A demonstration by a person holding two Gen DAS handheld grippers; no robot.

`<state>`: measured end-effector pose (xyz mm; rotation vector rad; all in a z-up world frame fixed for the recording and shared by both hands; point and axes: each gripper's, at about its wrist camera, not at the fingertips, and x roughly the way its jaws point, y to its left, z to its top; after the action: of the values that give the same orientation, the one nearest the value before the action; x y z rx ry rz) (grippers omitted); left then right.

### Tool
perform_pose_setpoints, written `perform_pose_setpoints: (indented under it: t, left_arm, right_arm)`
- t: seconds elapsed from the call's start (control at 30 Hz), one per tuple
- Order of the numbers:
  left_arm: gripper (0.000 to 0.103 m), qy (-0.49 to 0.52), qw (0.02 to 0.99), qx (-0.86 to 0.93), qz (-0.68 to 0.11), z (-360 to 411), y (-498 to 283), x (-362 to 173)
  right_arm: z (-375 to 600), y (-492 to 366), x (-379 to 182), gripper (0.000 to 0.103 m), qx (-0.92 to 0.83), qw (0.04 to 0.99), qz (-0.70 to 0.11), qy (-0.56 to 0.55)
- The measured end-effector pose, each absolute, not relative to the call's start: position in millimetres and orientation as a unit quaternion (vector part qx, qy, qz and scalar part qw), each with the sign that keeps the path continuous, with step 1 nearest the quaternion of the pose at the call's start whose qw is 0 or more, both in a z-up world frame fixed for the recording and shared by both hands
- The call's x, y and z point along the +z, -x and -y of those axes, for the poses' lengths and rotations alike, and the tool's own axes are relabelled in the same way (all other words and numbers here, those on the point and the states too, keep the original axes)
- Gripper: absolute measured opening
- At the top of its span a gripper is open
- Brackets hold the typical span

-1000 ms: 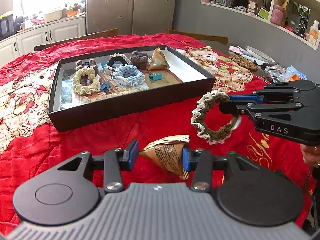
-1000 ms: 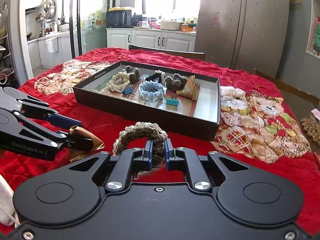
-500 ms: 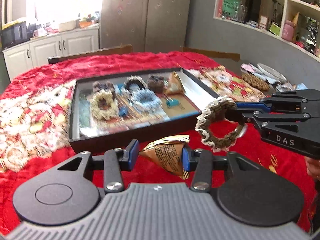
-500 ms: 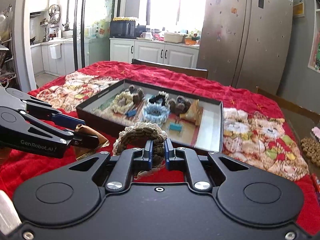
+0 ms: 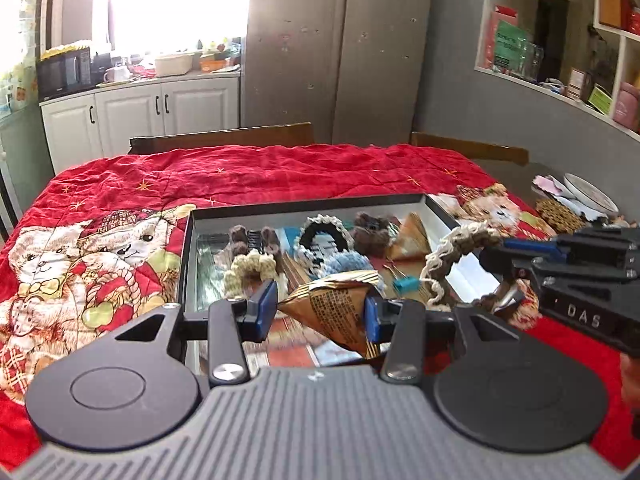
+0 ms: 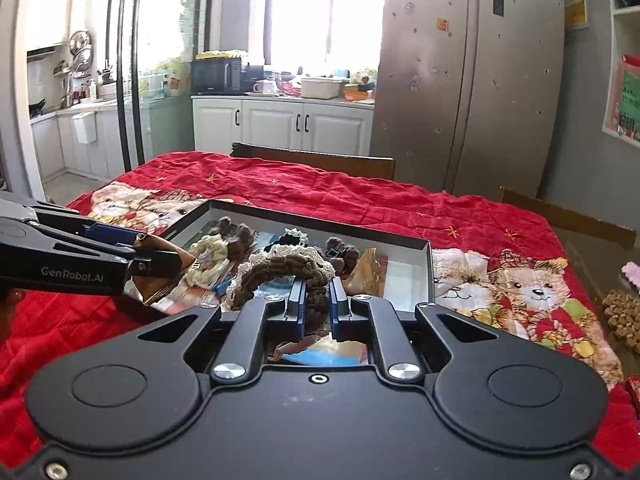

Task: Organize objects
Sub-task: 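Lower scrunchie and packet into the box and open both tools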

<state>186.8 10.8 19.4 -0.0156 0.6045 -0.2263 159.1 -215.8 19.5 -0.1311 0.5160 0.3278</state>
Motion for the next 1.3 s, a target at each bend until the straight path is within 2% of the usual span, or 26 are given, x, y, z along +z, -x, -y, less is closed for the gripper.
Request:
perform_pose_setpoints:
  t: [0.57, 1.3]
  left_arm:
    - [0.047, 0.016, 0.947, -0.059, -0.315, -12, -250, -11]
    - [0.048, 0.016, 0.944, -0.048, -0.326, -13, -266, -37]
  right_arm:
    - [201, -238, -25, 0.011, 0.156, 0.938, -0.31, 0.011]
    - [199, -262, -51, 0.012, 0.147, 0.93, -0.338, -0.001]
